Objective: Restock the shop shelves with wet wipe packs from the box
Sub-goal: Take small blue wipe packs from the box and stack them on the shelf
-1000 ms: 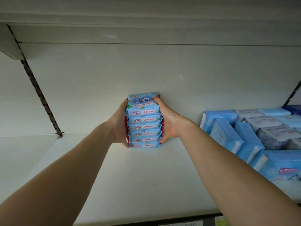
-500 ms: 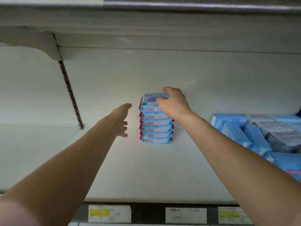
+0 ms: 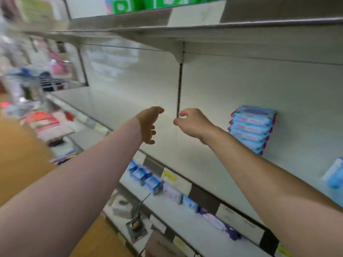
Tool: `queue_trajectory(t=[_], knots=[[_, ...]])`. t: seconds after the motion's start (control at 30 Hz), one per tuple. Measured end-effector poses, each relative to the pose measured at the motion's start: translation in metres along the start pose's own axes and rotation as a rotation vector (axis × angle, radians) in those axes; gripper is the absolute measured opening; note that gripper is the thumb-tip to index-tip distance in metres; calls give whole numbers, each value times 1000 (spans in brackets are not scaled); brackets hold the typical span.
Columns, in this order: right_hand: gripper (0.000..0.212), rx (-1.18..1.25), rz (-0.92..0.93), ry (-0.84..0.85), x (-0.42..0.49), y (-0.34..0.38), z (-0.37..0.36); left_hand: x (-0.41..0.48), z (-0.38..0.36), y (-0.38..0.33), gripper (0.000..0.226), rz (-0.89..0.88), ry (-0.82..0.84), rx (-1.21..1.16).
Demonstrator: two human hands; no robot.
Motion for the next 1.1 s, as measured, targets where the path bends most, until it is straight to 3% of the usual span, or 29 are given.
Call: queue_trajectory(t=[0.1,0.3,0.37,0.43,0.5,0.53,0.6,0.67,0.93,1.1], knots=[[50,10,65,133,-16,33,-52,-27,60,28,56,31,-164,-41],[23,10,208,361,-64,106,-166,-93,189,97,57,99,-410,-143],[31,31,247,461,-86,134,-209,-122,230,123,60,134,-483,-193],[9,44,293,557,-110,161,-254,-154,272,148,60,165,-565,-233],[13,52,319,640,-135,187,-300,-189,314,176,59,194,-659,-263],[5,40,336,706,-153,200,-323,-206,334,192,59,211,-706,-282],[37,29,361,812,-188,222,-369,-243,373,226,62,260,-798,-322],[51,13,374,899,-228,244,-412,-280,410,260,63,305,-864,-371],[45,-98,466,1145,-355,310,-553,-396,530,387,68,424,-958,-581],[35,-199,433,1229,-397,317,-623,-441,573,456,49,475,-1031,-708]])
Point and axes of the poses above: each hand's wrist, its own x-axis towards the middle knuckle, its own z-axis out of the back of the hand, y = z × x, the point moved 10 cm from there along x, towards the middle knuckle, and after that the axes turned 2 degrees about y, right-handed, at the moved point
